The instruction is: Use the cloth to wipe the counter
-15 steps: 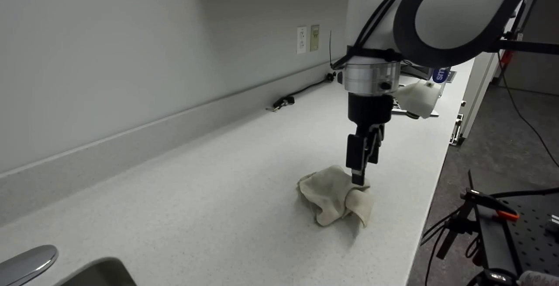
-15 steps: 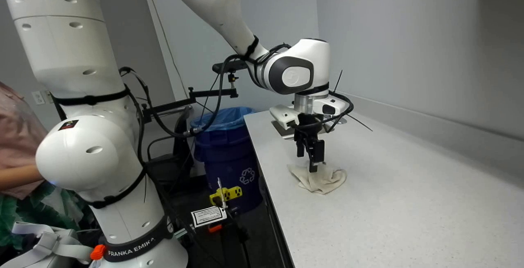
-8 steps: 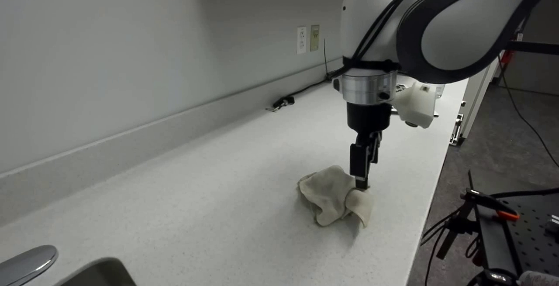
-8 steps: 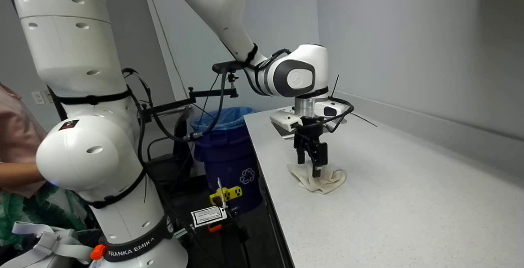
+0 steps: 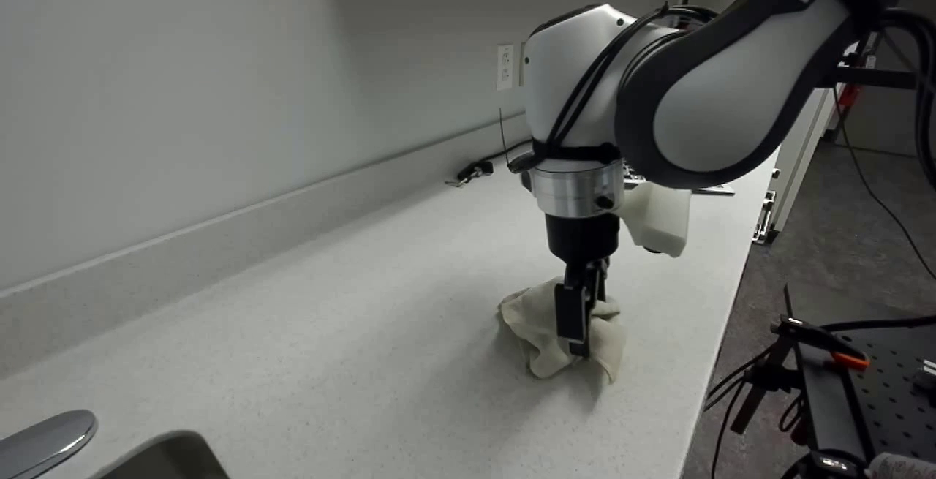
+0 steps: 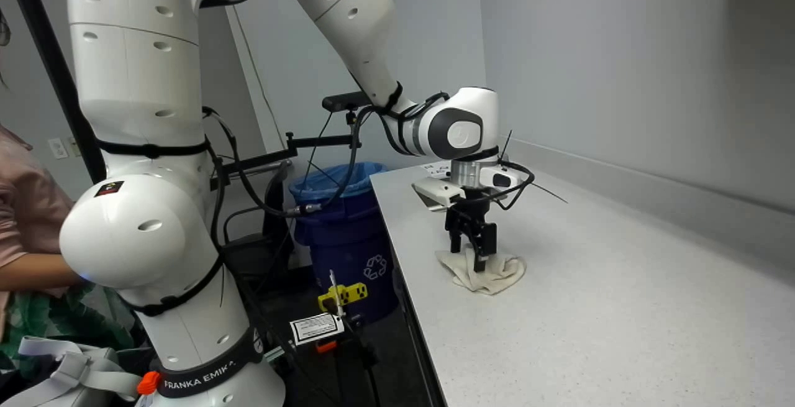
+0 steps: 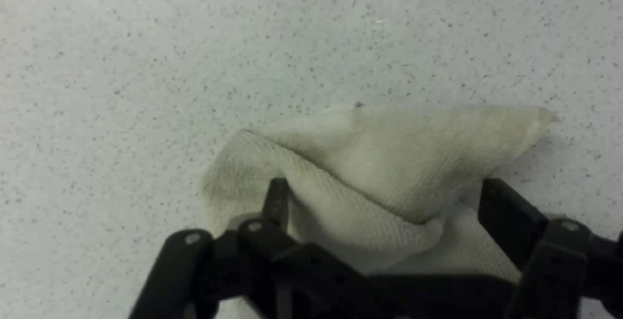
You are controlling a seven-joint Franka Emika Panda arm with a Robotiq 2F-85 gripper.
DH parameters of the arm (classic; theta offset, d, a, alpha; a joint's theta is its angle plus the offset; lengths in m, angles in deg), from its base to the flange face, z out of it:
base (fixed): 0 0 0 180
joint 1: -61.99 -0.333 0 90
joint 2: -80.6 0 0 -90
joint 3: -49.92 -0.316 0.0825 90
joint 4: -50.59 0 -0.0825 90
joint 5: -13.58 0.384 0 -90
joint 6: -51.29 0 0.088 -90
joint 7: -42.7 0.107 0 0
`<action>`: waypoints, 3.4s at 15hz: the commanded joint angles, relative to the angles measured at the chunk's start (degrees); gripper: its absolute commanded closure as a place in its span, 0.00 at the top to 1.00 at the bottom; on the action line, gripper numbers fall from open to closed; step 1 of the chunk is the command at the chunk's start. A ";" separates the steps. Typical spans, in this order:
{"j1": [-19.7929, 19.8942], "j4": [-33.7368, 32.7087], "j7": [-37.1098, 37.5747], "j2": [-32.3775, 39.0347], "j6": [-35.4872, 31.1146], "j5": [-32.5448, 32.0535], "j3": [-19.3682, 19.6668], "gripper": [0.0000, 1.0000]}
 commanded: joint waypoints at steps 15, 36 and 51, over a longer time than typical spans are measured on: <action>-5.77 -12.76 1.34 10.43 2.34 -2.74 -0.31 0.00; -6.11 -20.13 -0.19 13.60 6.85 -3.97 3.28 0.04; -9.61 -16.23 -3.22 14.75 9.08 -2.81 -5.43 0.04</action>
